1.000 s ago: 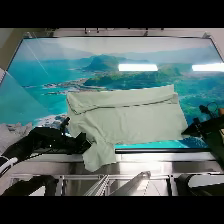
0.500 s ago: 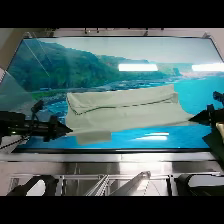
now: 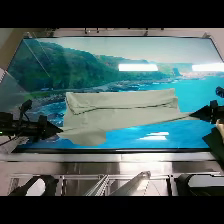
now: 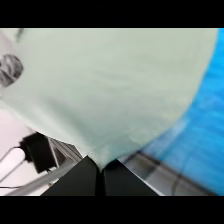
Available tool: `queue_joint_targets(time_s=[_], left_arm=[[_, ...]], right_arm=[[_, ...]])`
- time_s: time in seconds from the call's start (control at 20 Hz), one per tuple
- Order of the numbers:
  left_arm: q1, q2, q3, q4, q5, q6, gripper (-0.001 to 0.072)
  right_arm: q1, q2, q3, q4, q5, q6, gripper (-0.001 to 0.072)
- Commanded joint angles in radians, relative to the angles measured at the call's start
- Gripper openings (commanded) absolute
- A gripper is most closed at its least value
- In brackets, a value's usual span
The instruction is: Fold the shirts.
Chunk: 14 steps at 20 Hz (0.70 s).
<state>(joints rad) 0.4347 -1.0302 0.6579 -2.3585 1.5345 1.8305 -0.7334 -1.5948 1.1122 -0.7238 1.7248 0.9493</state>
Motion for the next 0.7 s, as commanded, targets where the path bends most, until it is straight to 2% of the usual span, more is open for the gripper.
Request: queue_joint_targets(time_s=[0.0, 0.4, 0.65], left_arm=[[-0.007, -0.111, 0.143, 0.010, -0.005, 0.001, 0.0018], [-0.178, -0.619, 0.742, 0.004, -0.096, -0.032, 0.0017], [-0.217, -0.902, 1.018, 0.013, -0.079, -0.071, 0.0017]], right_arm=[[0.026, 0.000, 0.001, 0.166, -0.079, -0.053, 0.0020], [0.217, -0.091, 0.001, 0.249, -0.565, -0.193, 0.0020], [0.258, -0.217, 0.001, 0.388, -0.670, -0.327, 0.0021]])
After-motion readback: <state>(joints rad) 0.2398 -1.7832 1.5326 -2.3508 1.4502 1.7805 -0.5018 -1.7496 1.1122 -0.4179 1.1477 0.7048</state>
